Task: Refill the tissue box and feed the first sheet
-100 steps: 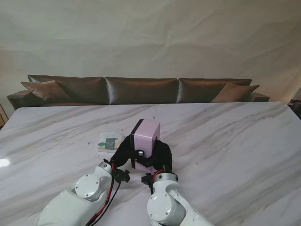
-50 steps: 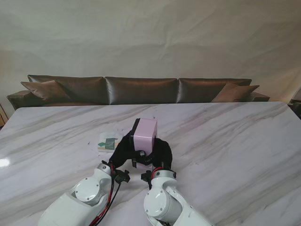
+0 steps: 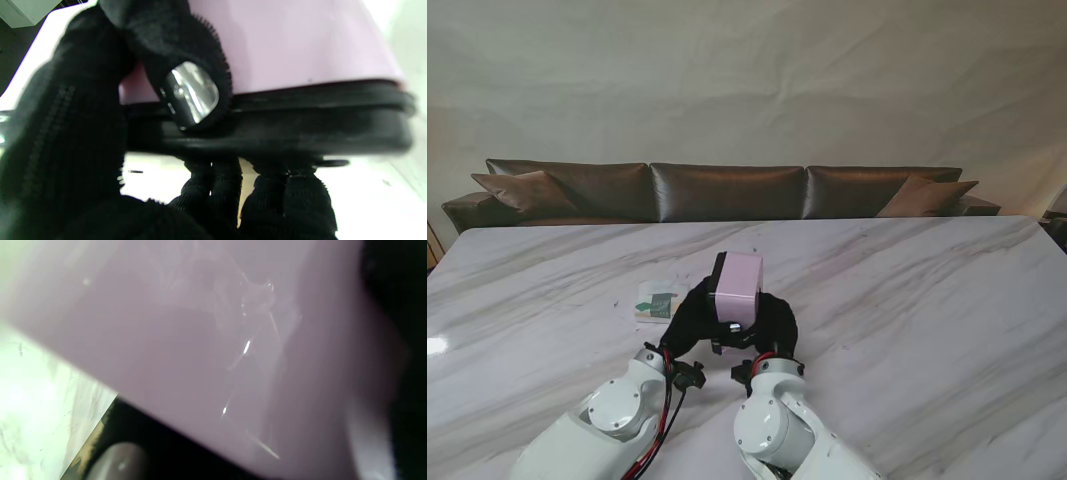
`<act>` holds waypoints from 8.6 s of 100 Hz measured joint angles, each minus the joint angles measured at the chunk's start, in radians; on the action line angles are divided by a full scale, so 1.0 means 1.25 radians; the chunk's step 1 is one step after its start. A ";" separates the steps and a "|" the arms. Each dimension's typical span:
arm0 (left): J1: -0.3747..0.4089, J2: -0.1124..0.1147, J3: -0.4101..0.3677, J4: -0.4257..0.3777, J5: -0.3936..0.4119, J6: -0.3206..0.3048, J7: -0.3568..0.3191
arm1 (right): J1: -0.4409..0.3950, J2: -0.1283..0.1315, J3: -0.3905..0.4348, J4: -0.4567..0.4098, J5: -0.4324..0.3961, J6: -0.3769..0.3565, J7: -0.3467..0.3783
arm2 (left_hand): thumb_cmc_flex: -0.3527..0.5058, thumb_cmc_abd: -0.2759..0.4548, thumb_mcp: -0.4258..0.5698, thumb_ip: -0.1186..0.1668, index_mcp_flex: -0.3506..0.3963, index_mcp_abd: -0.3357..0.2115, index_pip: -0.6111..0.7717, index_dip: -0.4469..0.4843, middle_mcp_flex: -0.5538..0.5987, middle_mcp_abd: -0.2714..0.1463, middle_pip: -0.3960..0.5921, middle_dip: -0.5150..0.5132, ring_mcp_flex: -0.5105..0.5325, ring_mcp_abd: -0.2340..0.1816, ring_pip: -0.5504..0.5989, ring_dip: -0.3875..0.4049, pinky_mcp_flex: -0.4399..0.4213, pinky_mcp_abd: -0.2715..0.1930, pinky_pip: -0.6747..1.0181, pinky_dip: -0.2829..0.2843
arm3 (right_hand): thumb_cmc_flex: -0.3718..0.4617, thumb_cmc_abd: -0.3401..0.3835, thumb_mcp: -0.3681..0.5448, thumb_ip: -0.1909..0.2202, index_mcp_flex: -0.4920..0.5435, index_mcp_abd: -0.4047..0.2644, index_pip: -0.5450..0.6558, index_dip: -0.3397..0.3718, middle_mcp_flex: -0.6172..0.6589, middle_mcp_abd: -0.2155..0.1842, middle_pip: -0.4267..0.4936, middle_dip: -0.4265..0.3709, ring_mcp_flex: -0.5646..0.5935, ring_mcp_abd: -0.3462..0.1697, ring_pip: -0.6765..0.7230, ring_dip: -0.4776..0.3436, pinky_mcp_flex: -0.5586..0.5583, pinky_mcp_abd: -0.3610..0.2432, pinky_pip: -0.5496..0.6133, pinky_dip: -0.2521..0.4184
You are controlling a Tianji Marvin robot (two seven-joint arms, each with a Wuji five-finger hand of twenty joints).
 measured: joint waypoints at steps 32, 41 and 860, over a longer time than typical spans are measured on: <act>0.022 -0.004 -0.004 -0.033 0.008 0.015 0.008 | 0.001 -0.005 0.021 0.000 0.001 0.045 -0.008 | -0.010 0.045 0.265 0.021 0.021 0.020 -0.089 0.025 0.013 0.000 -0.110 -0.030 0.026 -0.011 -0.079 -0.005 0.023 -0.017 -0.013 0.028 | 0.026 0.001 -0.278 -0.009 0.001 0.014 -0.003 0.015 -0.002 0.008 0.013 0.000 -0.006 0.005 0.025 0.021 -0.002 0.001 0.000 0.001; 0.032 -0.006 -0.009 -0.050 0.013 0.022 0.009 | 0.003 -0.004 0.026 0.002 0.005 0.051 -0.010 | -0.017 0.066 0.389 0.035 0.022 0.024 -0.101 0.036 0.026 -0.009 -0.184 -0.020 0.046 -0.014 -0.083 -0.003 0.031 -0.018 -0.003 0.031 | 0.031 0.001 -0.377 -0.009 0.001 0.014 -0.003 0.017 -0.005 0.010 0.013 0.000 -0.012 0.007 0.025 0.022 -0.005 0.002 0.000 0.001; 0.036 -0.018 0.050 -0.099 0.590 0.201 0.340 | -0.150 0.081 0.128 -0.222 0.395 -0.195 0.236 | -0.189 -0.053 0.352 -0.062 0.559 -0.274 0.742 0.356 0.591 -0.158 0.664 -0.017 0.548 0.006 1.101 -0.070 0.379 0.060 0.064 -0.211 | -0.064 0.702 -0.218 0.297 -0.281 0.271 -0.434 -0.331 -0.317 0.180 -0.344 -0.437 -0.225 0.209 -0.350 -0.188 -0.317 0.202 0.005 -0.003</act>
